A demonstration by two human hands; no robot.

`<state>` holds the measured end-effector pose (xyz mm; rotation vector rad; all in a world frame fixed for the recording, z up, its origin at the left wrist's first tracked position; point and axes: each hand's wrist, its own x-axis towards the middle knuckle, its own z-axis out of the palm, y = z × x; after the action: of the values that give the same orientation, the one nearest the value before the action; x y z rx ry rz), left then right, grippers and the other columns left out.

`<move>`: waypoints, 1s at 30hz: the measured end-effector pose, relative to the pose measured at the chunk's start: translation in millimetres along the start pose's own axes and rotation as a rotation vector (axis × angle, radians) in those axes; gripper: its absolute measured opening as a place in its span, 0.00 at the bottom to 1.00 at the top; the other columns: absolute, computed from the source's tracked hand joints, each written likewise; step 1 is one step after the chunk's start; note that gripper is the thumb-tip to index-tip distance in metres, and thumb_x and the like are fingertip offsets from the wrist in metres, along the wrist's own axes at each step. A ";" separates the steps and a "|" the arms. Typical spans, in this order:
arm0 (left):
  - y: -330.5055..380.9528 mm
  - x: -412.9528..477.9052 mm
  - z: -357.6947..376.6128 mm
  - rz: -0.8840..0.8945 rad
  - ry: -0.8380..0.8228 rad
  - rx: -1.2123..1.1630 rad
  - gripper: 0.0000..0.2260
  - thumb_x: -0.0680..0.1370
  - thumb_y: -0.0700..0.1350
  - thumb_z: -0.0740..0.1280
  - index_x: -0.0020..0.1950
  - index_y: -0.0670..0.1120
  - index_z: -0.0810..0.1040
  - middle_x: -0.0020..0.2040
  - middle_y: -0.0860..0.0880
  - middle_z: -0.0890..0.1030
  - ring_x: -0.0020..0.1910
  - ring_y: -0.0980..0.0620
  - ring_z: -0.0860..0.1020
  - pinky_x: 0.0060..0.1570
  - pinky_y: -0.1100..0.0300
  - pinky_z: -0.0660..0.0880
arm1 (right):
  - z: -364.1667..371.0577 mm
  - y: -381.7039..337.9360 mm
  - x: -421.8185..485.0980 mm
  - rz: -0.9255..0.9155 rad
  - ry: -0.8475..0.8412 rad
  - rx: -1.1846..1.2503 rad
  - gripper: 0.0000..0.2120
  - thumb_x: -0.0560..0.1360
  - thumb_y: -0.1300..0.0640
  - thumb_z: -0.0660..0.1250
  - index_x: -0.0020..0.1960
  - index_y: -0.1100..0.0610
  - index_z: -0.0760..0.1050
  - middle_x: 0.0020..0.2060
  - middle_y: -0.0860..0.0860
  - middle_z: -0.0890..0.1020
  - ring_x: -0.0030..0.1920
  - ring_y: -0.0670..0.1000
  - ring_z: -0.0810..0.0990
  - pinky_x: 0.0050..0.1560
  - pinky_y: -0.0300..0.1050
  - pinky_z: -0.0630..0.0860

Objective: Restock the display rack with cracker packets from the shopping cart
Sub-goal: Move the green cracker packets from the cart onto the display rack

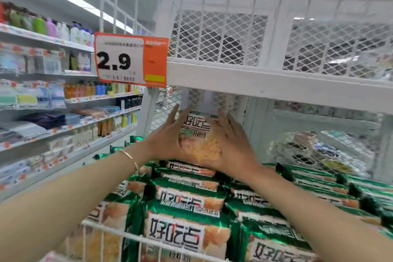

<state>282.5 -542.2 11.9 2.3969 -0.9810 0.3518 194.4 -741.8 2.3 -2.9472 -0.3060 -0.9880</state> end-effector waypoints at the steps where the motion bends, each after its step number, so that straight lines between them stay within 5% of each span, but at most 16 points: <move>1: -5.8 -1.3 1.2 0.033 -0.027 0.067 0.64 0.60 0.68 0.79 0.76 0.69 0.31 0.80 0.55 0.30 0.80 0.45 0.57 0.72 0.46 0.65 | -0.6 5.4 2.8 -0.060 -0.084 -0.109 0.52 0.69 0.27 0.65 0.79 0.39 0.34 0.80 0.50 0.36 0.79 0.57 0.36 0.79 0.59 0.42; 5: -17.4 5.9 7.5 0.100 -0.003 0.262 0.64 0.58 0.77 0.69 0.76 0.63 0.26 0.82 0.49 0.35 0.63 0.35 0.78 0.57 0.45 0.77 | 6.1 19.2 7.9 -0.089 -0.140 -0.263 0.48 0.71 0.26 0.59 0.78 0.39 0.34 0.79 0.51 0.34 0.79 0.60 0.35 0.78 0.60 0.38; 10: -9.7 6.5 8.5 0.037 -0.063 0.369 0.63 0.58 0.77 0.64 0.71 0.60 0.19 0.82 0.44 0.37 0.50 0.38 0.83 0.49 0.47 0.81 | 10.3 17.4 7.0 -0.075 -0.132 -0.293 0.47 0.72 0.26 0.57 0.79 0.41 0.36 0.79 0.53 0.34 0.79 0.62 0.37 0.78 0.58 0.38; 17: 4.0 -19.3 -7.2 -0.128 -0.129 0.289 0.49 0.75 0.67 0.67 0.74 0.68 0.27 0.82 0.47 0.38 0.70 0.39 0.74 0.63 0.41 0.76 | -21.2 -9.4 1.9 0.027 -0.328 -0.337 0.43 0.76 0.29 0.54 0.80 0.42 0.35 0.78 0.53 0.31 0.77 0.62 0.30 0.77 0.64 0.36; 21: 11.0 -74.9 -21.3 -0.253 -0.131 0.268 0.36 0.81 0.65 0.57 0.82 0.56 0.42 0.83 0.46 0.49 0.78 0.40 0.62 0.72 0.40 0.68 | -50.8 -40.6 -19.4 0.032 -0.336 -0.157 0.36 0.80 0.37 0.58 0.81 0.43 0.45 0.81 0.52 0.43 0.80 0.59 0.39 0.77 0.64 0.39; 25: 27.8 -144.2 -58.1 -0.393 -0.081 0.313 0.31 0.83 0.58 0.58 0.82 0.47 0.54 0.82 0.44 0.56 0.75 0.41 0.66 0.70 0.43 0.69 | -73.1 -86.0 -42.3 -0.048 -0.473 -0.058 0.33 0.81 0.36 0.53 0.81 0.45 0.47 0.81 0.50 0.45 0.81 0.54 0.42 0.78 0.62 0.41; 30: 22.2 -240.2 -102.2 -0.657 -0.074 0.226 0.26 0.82 0.54 0.62 0.78 0.47 0.63 0.78 0.42 0.63 0.70 0.38 0.71 0.64 0.43 0.71 | -90.9 -166.5 -52.6 -0.198 -0.611 0.036 0.32 0.82 0.37 0.51 0.81 0.50 0.52 0.81 0.54 0.46 0.81 0.56 0.45 0.78 0.59 0.41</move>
<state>93.6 -360.9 4.2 2.7814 -0.1427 0.1304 67.5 -595.2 36.1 -3.1505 -0.6208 -0.0507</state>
